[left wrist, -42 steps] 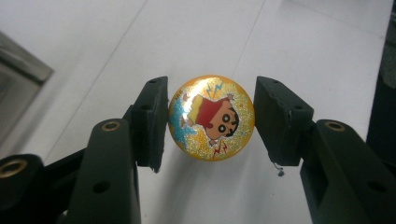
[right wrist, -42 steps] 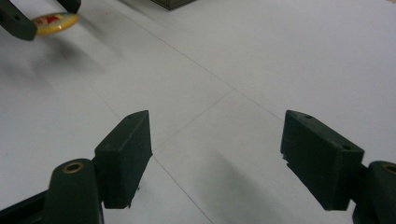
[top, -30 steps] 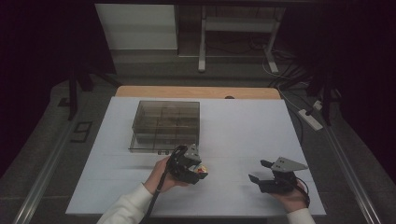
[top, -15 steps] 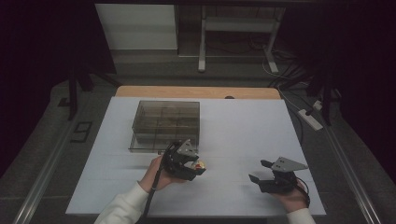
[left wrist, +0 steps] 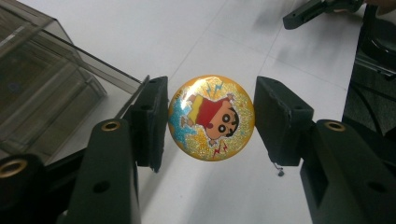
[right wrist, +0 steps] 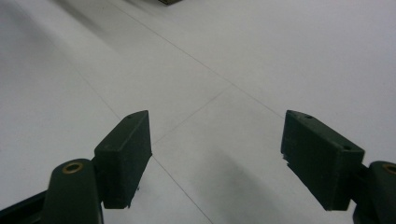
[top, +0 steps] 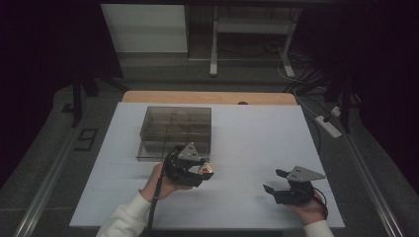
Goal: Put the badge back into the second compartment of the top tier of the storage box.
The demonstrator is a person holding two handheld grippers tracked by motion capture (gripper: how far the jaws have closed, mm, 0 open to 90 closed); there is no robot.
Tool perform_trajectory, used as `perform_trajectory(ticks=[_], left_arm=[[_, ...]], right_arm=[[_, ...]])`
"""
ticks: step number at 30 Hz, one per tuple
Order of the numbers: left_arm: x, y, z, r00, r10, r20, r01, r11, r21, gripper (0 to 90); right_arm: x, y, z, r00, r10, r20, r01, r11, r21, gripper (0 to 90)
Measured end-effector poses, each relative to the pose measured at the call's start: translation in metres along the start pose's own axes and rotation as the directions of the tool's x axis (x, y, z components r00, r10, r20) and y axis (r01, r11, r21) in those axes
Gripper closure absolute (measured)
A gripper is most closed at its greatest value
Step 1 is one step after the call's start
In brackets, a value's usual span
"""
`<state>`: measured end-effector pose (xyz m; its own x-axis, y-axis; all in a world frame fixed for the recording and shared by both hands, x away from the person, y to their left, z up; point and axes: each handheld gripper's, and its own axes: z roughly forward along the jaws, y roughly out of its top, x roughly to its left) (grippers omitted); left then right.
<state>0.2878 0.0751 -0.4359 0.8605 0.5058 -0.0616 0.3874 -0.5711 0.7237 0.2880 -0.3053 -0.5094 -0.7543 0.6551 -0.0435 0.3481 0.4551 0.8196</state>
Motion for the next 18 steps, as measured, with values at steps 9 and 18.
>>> perform_trajectory(ticks=[9, 18], left_arm=[[0.007, -0.002, -0.013, 0.9995, -0.022, -0.023, 0.022, 0.9991, -0.036, 47.0], [0.015, -0.006, -0.021, 0.9979, -0.046, -0.046, 0.043, 0.9977, -0.053, 46.9]], right_arm=[[0.0, 0.0, 0.0, 1.0, 0.0, -0.001, 0.0, 1.0, 0.001, 23.9], [0.0, 0.0, 0.0, 1.0, 0.001, 0.0, -0.001, 1.0, 0.002, 23.8]])
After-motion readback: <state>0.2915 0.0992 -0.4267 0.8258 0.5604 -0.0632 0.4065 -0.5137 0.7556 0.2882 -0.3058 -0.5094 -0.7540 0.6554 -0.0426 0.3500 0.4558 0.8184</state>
